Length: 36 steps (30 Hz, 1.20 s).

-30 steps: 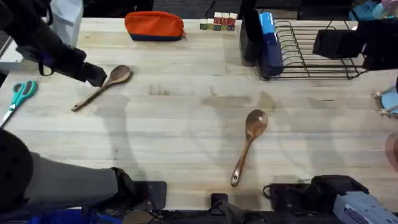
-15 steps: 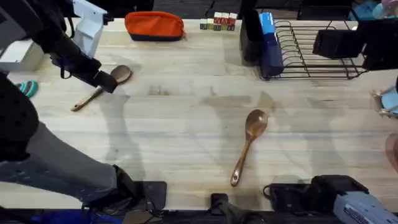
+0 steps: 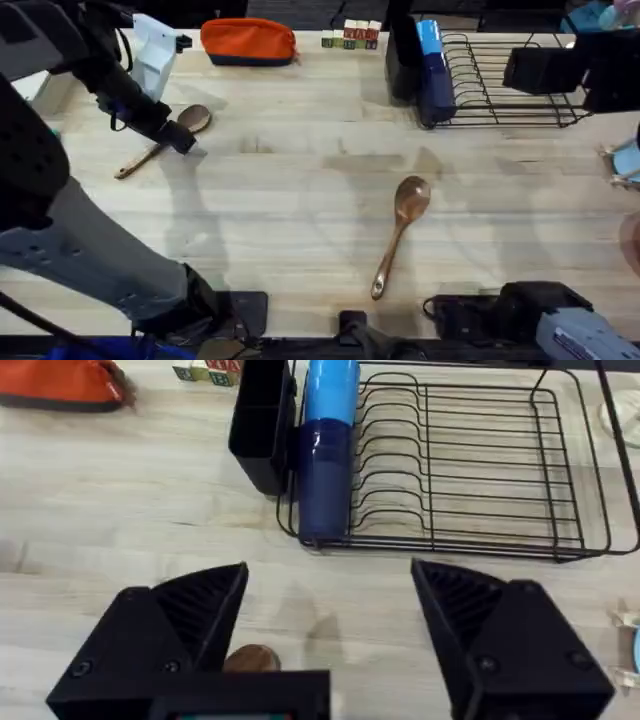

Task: Pick up the spoon on the table one by one and put them onto the rack

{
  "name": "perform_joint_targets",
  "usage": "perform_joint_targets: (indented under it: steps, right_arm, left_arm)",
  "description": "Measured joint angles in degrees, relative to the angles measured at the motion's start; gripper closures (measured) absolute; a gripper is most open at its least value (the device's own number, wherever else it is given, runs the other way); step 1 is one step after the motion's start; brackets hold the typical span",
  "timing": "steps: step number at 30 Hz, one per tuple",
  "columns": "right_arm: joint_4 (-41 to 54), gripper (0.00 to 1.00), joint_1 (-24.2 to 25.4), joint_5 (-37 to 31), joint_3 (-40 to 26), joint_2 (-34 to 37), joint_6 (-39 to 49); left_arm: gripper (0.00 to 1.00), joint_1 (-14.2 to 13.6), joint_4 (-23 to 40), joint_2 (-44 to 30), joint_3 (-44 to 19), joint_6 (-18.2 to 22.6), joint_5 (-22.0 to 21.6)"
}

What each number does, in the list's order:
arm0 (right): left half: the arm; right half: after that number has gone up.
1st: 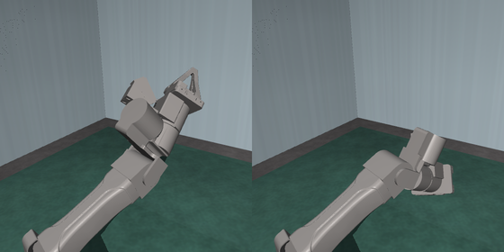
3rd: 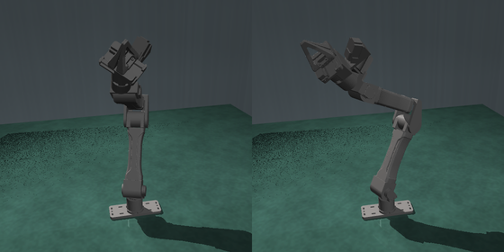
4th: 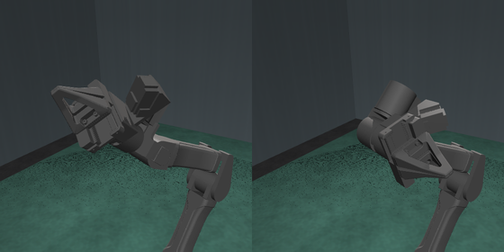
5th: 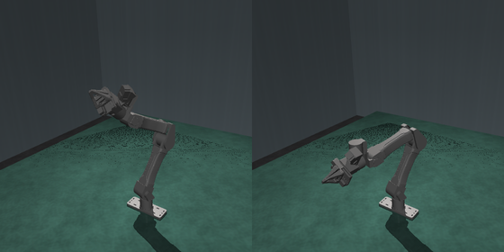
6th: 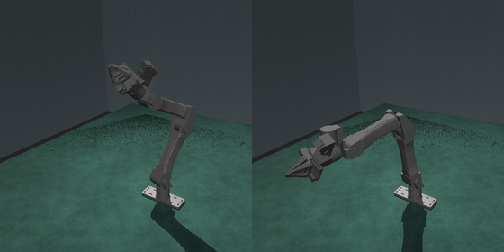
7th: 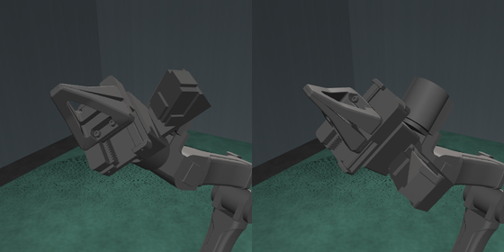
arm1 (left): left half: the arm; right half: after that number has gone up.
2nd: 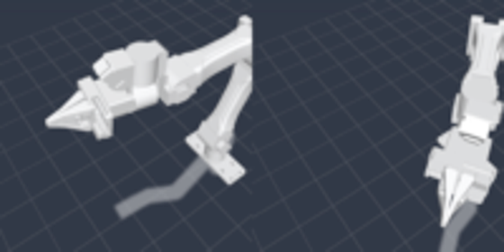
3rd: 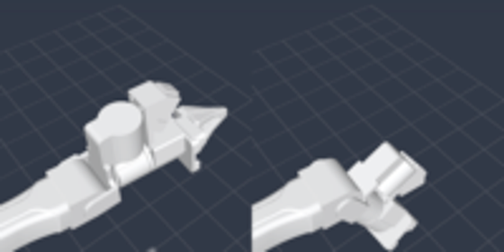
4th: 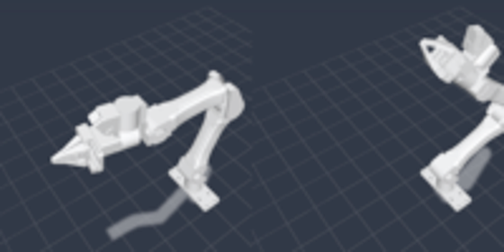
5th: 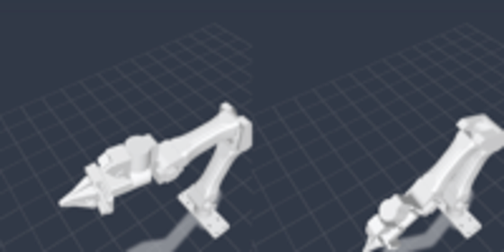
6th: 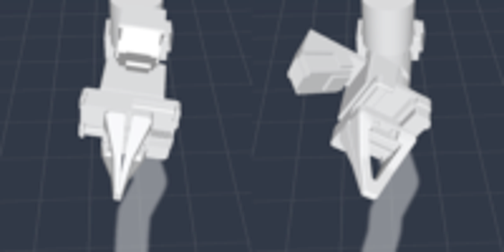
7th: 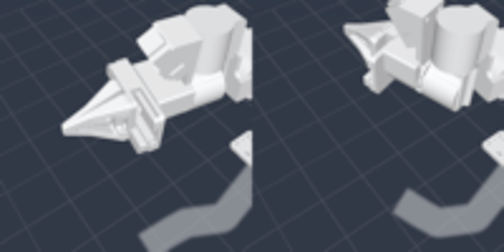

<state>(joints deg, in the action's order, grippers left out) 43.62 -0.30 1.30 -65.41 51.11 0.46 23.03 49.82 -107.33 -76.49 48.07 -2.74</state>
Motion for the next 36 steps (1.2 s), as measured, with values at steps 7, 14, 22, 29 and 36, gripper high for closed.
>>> perform_joint_targets:
  steps: [7, 14, 22, 29, 36]
  right_arm:
    - [-1.94, 0.005, 0.0, 0.0, 0.0, 0.0, -0.01]
    - [-2.49, 0.005, 0.0, 0.0, 0.0, 0.0, -0.01]
    - [-2.49, 0.005, 0.0, 0.0, 0.0, 0.0, -0.01]
    - [-2.49, 0.005, 0.0, 0.0, 0.0, 0.0, -0.01]
    - [-2.49, 0.005, 0.0, 0.01, 0.0, 0.0, -0.01]
  left_arm:
    - [0.007, 0.0, -0.9, 0.0, -0.02, 0.02, 1.4]
    - [0.007, 0.0, -1.65, -0.06, -0.02, 2.15, 1.89]
    - [0.007, 0.07, -1.89, -2.72, -1.22, 2.76, 2.9]
    - [0.008, 0.24, -1.64, -3.08, -1.6, 2.84, 3.58]
    - [0.008, 0.76, -0.6, -3.63, -2.18, 2.99, 4.9]
